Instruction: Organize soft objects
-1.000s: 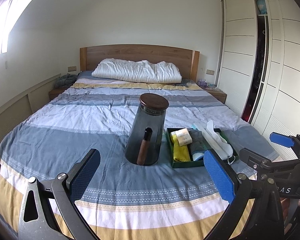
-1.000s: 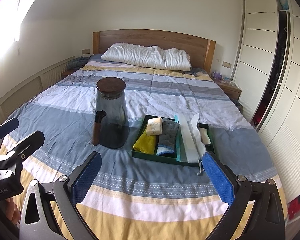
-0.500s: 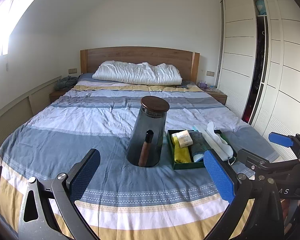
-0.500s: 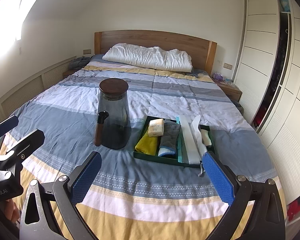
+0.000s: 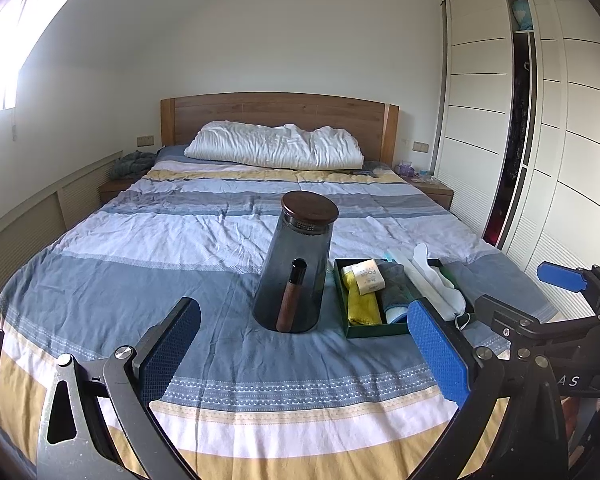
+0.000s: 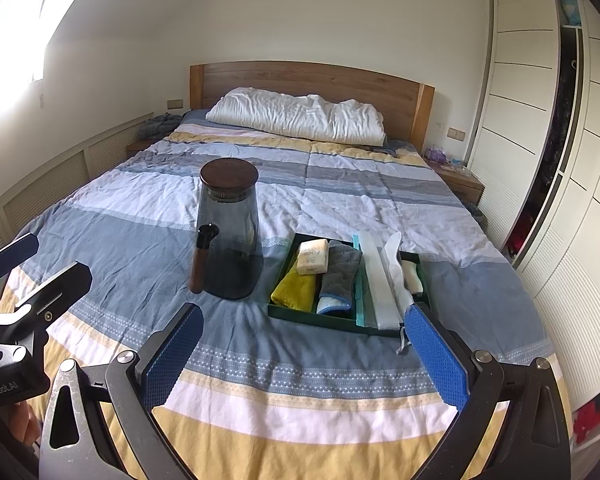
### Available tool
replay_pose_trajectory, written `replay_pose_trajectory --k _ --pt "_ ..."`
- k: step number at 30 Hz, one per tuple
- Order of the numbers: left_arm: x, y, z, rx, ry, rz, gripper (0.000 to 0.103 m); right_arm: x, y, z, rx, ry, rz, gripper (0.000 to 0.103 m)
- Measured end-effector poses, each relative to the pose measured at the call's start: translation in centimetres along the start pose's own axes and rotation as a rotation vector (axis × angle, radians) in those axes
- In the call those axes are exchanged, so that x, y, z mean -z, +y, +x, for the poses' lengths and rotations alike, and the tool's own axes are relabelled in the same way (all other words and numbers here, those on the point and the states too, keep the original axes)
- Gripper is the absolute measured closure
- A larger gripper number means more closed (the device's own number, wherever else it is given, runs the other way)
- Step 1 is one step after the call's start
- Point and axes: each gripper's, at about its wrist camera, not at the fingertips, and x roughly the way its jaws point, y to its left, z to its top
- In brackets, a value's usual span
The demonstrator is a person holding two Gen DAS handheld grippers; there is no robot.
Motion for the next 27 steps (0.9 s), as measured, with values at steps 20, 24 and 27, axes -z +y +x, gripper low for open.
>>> replay_pose_trajectory --k 20,24,27 --pt "0.09 0.03 0.06 0.005 0.009 0.002 0.001 0.08 0.07 0.00 0.001 0.000 -0.002 0.000" --pt "0.14 0.04 0.07 0.006 0.010 0.001 0.001 0.09 0.00 -0.05 0.001 0.000 -0.002 0.000" --pt "0.13 0.03 0.06 0.005 0.010 0.002 0.001 0.09 0.02 -0.06 0.001 -0.001 -0.003 0.000"
